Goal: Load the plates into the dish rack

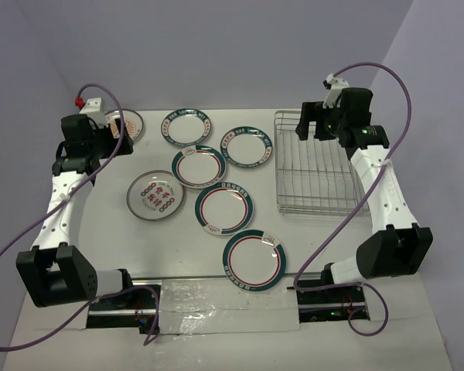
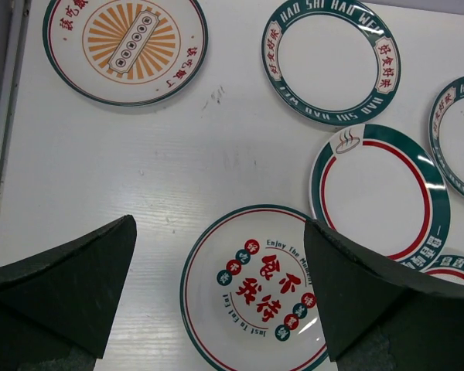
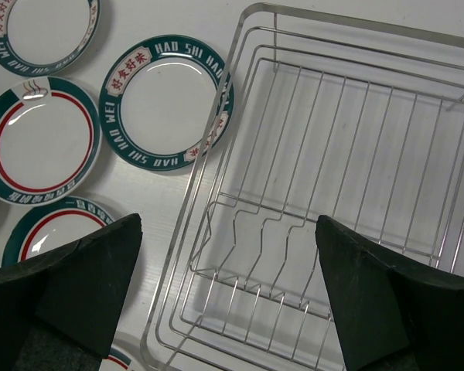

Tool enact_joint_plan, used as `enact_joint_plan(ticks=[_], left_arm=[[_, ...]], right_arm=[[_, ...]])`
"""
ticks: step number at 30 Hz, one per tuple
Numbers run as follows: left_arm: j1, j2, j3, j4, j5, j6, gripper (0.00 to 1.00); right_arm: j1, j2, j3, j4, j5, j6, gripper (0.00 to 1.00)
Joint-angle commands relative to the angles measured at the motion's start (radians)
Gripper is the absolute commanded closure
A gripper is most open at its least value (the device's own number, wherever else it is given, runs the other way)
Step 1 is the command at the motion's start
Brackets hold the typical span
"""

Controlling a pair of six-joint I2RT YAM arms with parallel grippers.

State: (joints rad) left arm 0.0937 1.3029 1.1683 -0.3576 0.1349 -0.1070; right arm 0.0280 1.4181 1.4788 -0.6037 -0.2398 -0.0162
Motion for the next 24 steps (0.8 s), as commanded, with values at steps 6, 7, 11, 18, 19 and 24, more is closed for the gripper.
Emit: enact_joint_plan(ticks=[6, 7, 11, 18, 19, 24], left_arm=[[0.003, 0.021, 0.05, 0.026, -0.11, 0.092, 0.01], [0.003, 0.03, 0.068, 0.023, -0.127, 0.143, 0.01], [-0.017, 0.061, 0.07, 0.117, -0.254, 0.269, 0.01], [-0.075, 0.186, -0.021, 0.348, -0.396, 0.772, 0.01], [-0.074, 0.214, -0.009, 0.347, -0.4, 0.805, 0.01], [-0.069, 0.364, 0.051, 0.405, -0.382, 0.966, 0.02]], right_arm=[[-0.007, 0.016, 0.025, -0.008, -0.032, -0.002, 0.0], [-0.007, 0.018, 0.026, -0.008, -0.032, -0.002, 0.0], [-0.007, 0.021, 0.026, -0.011, -0.027, -0.007, 0.0], [-0.007, 0.03, 0.022, -0.021, -0.026, -0.011, 0.0], [-0.007, 0.03, 0.02, -0.019, -0.029, -0.011, 0.0], [-0.007, 0.039, 0.005, -0.022, -0.02, -0.016, 0.0]])
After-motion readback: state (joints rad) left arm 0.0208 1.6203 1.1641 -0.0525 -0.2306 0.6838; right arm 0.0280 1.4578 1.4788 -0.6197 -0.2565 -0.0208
